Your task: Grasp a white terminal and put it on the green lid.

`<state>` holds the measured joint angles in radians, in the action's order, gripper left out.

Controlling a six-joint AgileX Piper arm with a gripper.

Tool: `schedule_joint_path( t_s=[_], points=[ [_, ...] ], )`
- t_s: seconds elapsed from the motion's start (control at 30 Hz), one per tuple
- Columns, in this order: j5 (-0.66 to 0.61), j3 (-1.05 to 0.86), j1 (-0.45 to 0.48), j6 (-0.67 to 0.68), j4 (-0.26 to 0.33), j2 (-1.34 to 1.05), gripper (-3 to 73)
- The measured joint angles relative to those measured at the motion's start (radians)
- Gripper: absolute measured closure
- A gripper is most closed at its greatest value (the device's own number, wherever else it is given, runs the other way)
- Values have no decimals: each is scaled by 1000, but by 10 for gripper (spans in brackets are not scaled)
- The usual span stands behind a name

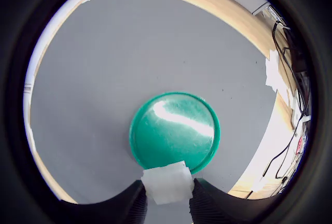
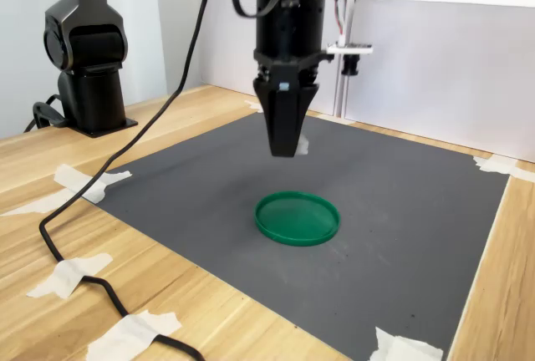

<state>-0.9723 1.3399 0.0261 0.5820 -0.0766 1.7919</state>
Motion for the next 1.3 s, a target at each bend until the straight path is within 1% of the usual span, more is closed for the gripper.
schedule_joint_path(
  t_s=[0.2,0.33,0.57,0.83,1.07,1.13,1.3],
  points=[
    [123,-73,23,19,-11,0,374],
    [164,-73,25,23,-10,8,374],
    [160,-73,25,30,-8,64,374],
    [125,-43,25,114,-6,105,374],
    [124,-15,25,124,0,127,369],
    [126,-15,25,124,2,127,334],
    [126,-15,25,119,6,124,175]
  ],
)
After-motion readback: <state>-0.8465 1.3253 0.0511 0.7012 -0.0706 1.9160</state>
